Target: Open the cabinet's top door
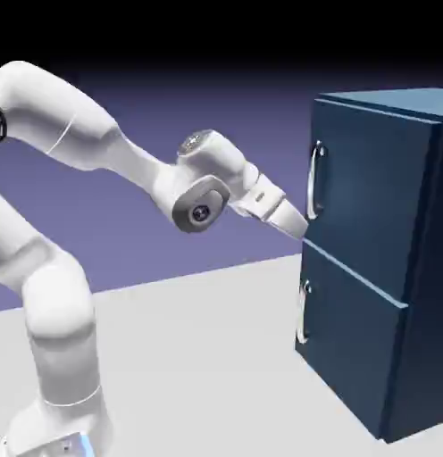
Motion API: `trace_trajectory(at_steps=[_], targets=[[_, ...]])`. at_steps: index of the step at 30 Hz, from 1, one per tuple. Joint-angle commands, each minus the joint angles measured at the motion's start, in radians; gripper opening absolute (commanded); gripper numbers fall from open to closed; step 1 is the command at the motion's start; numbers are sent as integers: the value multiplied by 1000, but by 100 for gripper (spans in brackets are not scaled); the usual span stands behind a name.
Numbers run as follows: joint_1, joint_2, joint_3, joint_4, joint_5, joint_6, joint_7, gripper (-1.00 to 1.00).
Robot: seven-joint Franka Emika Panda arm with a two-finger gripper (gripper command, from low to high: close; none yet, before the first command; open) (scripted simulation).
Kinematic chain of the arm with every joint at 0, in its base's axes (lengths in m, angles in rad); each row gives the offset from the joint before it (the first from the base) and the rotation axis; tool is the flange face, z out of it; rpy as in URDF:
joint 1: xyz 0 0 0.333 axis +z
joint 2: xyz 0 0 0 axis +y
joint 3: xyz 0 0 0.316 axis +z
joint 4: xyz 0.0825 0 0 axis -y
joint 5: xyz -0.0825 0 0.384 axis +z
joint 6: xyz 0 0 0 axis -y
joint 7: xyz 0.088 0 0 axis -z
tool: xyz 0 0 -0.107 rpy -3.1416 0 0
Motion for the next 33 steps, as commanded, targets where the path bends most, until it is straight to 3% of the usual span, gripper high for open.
trace_trajectory(at_steps=[1,33], targets=[[-12,-6,13,3,44,-5,-33,0],[-404,-186,425,99,1435,-152,-1096,0]])
